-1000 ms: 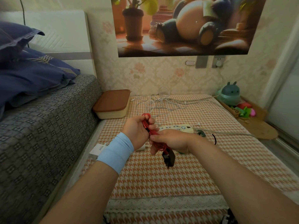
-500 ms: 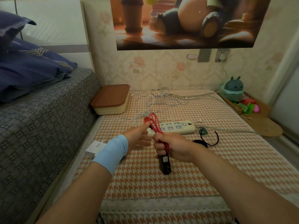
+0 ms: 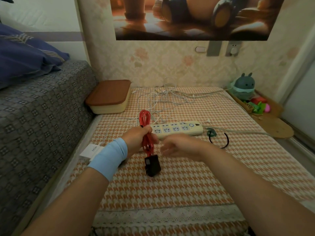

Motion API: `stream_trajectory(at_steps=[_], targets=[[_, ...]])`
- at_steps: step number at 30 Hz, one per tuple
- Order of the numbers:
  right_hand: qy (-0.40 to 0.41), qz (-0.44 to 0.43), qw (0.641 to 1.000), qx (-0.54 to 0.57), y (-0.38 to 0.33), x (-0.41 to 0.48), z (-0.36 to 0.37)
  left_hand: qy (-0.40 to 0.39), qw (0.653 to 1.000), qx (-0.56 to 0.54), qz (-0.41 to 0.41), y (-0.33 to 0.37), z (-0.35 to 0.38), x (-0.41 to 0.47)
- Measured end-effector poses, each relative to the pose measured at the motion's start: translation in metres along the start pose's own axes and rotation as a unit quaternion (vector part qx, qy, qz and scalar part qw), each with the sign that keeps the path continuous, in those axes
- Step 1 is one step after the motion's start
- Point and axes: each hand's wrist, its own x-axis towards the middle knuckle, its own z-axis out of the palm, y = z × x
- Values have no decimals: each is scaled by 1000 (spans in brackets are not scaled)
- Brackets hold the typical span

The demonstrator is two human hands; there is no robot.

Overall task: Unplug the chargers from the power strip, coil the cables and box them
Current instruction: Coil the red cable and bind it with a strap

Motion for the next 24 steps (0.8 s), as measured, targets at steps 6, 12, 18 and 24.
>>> stream_trajectory(at_steps=[6, 12, 18, 24], targets=[[105, -173, 979, 20, -21, -19, -30, -121, 989, 82, -26, 17, 17, -8], [187, -224, 948, -130, -17, -4, -32, -190, 973, 120, -54, 31, 46, -1], [147, -142, 977, -61, -4, -6, -61, -221, 968, 71, -92, 30, 42, 10], [241, -99, 878, -402, 24, -9, -73, -114, 985, 117, -50, 21, 27, 15]])
